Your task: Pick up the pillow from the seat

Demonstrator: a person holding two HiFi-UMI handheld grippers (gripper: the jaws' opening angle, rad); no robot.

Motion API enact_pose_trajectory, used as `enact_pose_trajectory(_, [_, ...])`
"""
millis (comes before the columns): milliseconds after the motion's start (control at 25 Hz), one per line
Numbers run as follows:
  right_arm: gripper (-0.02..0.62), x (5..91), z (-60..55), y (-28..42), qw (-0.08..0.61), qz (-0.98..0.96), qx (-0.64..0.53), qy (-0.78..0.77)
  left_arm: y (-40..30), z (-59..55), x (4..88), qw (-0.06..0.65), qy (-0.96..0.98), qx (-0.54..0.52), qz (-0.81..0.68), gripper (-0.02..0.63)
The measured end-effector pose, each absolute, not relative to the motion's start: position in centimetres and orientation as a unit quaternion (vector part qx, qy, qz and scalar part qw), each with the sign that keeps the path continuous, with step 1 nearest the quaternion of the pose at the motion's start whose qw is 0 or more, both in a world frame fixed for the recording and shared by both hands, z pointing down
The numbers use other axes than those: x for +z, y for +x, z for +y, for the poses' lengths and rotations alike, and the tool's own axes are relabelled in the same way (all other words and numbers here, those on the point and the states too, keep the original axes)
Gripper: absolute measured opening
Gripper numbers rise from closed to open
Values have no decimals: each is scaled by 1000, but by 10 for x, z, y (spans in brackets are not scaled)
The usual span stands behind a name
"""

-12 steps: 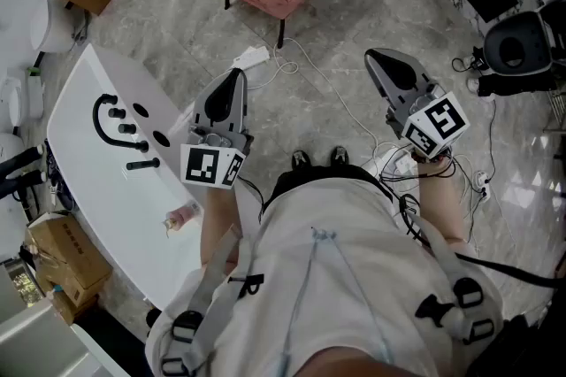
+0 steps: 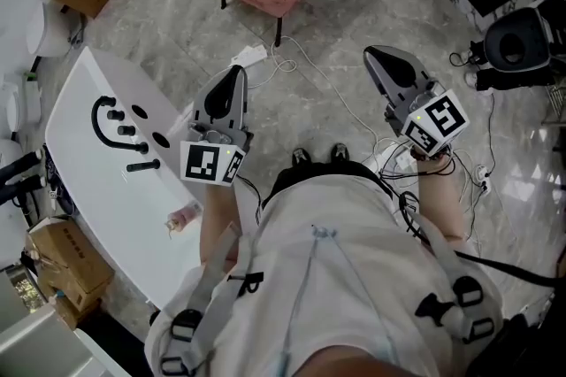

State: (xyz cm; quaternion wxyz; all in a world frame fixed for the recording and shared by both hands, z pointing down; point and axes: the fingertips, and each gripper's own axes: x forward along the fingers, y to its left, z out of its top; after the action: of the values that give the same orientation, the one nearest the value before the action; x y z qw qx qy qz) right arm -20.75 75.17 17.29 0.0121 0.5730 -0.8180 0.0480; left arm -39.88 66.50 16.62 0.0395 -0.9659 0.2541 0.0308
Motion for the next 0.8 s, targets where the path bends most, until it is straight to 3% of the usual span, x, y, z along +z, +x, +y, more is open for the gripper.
enact_pose_trajectory(200, [16,173,748,-205,-11,-806,58,589,-402,659,167,21,-970,42,239,14])
enact_pose_trajectory(320, [21,176,743,-204,-15,-800,66,596,-399,657,167,13,-975,44,217,106])
enact_pose_trajectory(360, [41,176,741,-204,-12,-799,67,598,-397,655,168,16,-976,39,214,128])
enact_pose_trajectory(440, [152,177,737,-205,-5,-796,68,601,-395,651,170,15,-977,32,212,152])
enact_pose_trajectory(800, [211,184,692,-176,-1,-804,77,590,-361,611,181,-7,-979,16,202,213])
